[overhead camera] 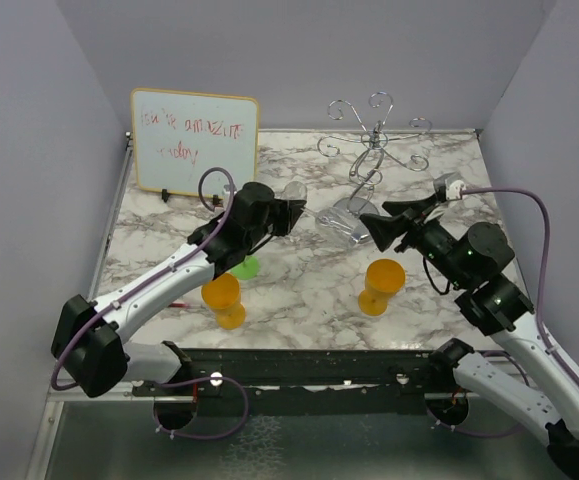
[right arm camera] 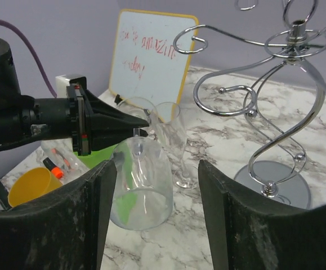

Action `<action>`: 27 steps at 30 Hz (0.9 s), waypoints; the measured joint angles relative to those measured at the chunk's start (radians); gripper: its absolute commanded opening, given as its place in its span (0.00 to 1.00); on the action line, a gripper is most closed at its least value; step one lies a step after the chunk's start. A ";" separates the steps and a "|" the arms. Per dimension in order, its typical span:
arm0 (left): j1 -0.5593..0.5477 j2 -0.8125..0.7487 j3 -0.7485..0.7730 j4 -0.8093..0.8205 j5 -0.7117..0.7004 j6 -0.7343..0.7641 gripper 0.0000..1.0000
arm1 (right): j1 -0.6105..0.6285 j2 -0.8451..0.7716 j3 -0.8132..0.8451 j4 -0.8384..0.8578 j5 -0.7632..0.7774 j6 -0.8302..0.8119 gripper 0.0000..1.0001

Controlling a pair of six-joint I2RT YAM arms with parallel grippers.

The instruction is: Place the wine glass upside down on the wine glass rack

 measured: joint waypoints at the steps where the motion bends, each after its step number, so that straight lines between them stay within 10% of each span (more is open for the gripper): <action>1: 0.000 -0.016 -0.007 -0.005 -0.008 0.013 0.00 | 0.000 -0.011 0.008 -0.015 0.003 0.004 0.70; 27: -0.002 -0.245 -0.124 0.389 0.268 1.110 0.00 | 0.000 0.171 0.192 -0.172 -0.237 0.147 0.89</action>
